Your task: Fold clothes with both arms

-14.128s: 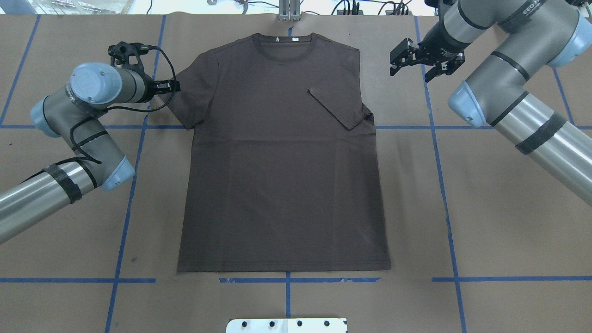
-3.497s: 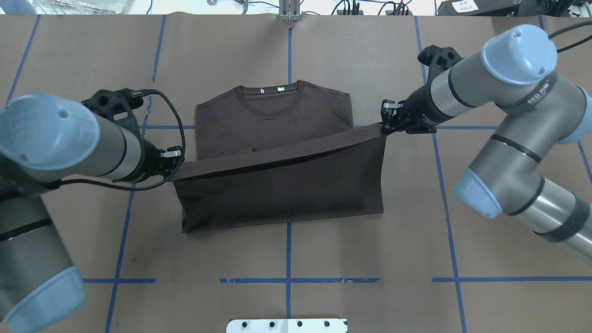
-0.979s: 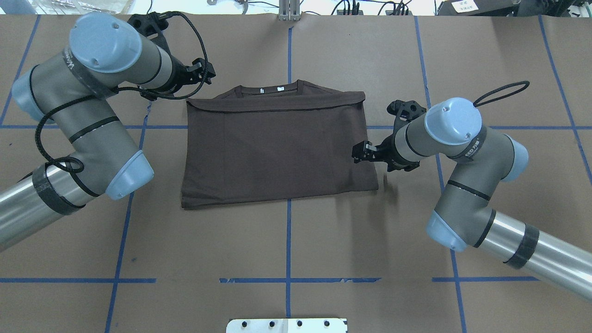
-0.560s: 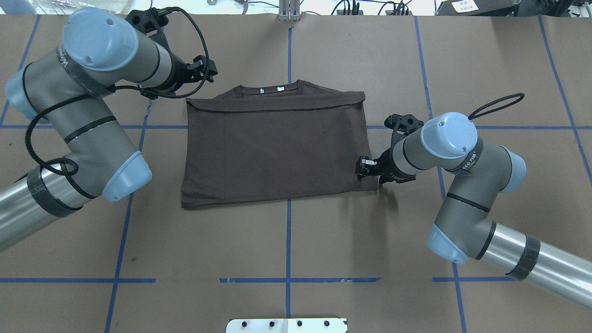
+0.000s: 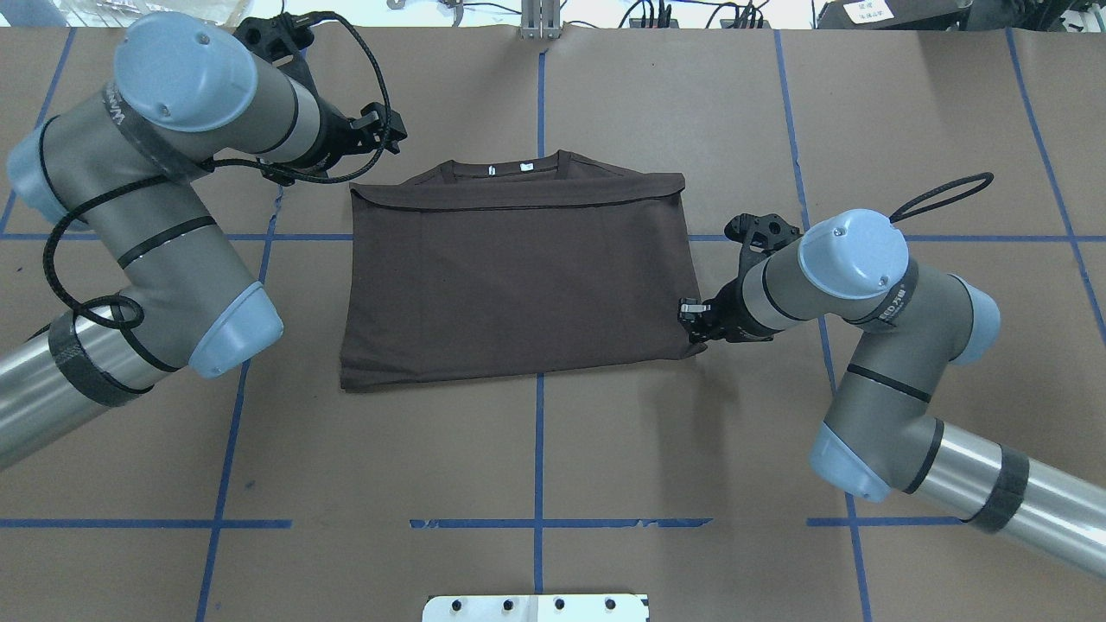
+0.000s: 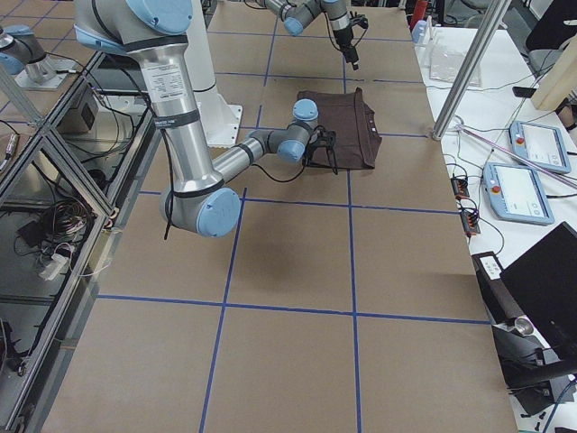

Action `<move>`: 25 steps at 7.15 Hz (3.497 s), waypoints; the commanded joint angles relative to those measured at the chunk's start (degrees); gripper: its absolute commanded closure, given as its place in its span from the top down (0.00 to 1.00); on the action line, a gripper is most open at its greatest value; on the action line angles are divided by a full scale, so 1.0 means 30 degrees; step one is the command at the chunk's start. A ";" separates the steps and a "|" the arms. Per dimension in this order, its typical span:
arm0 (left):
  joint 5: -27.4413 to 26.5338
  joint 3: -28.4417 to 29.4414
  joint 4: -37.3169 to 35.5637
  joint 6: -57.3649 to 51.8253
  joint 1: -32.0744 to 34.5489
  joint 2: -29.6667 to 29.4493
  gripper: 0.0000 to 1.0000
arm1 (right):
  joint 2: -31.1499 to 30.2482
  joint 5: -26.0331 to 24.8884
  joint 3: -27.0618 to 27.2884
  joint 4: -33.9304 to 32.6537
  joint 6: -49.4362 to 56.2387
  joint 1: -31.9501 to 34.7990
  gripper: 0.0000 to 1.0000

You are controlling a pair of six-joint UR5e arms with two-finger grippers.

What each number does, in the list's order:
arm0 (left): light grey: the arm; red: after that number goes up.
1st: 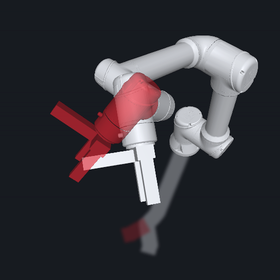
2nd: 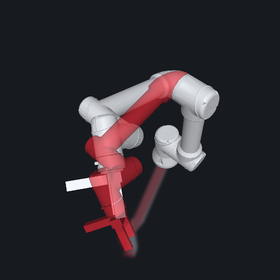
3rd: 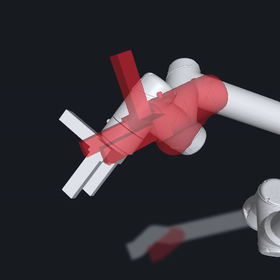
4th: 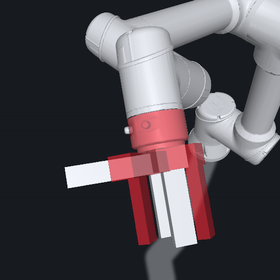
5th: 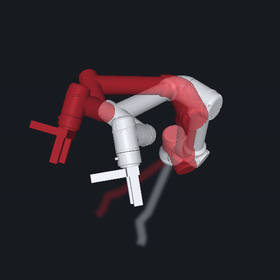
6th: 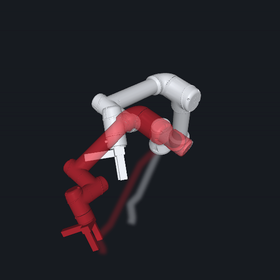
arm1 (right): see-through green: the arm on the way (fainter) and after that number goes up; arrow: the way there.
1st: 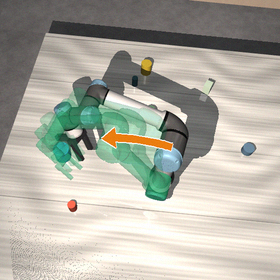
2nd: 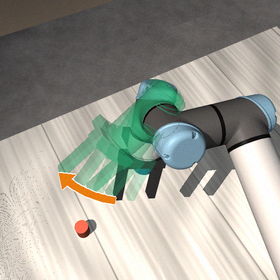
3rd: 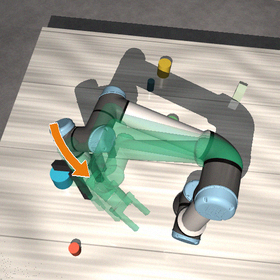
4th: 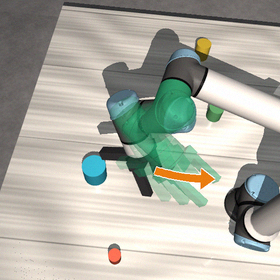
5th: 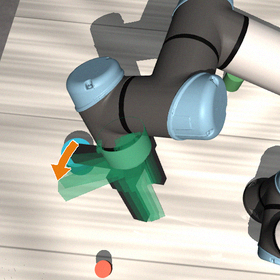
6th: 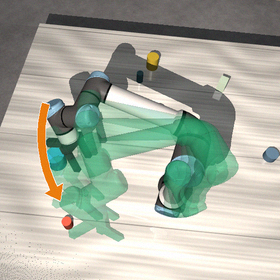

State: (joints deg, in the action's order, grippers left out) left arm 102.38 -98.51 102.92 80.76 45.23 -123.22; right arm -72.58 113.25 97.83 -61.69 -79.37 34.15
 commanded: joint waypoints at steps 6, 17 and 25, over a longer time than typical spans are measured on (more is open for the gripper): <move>0.0267 -0.0736 0.0028 0.0121 -0.0634 0.0292 1.00 | -0.9322 -0.0219 1.0596 0.0055 -0.4918 -1.0499 0.99; -0.3511 -0.1966 -0.1929 1.1107 -1.0391 0.1758 0.78 | -0.4781 -0.0102 0.9755 0.0084 -0.4658 -0.1567 1.00; -0.3893 -0.1849 -0.2109 1.1165 -1.0215 0.1640 0.00 | -0.4751 0.0103 0.9548 0.0114 -0.4658 -0.1362 1.00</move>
State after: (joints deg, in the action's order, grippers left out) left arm 90.64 -103.92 96.90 114.23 14.40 -118.28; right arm -86.84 113.53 126.50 -61.35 -93.34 30.00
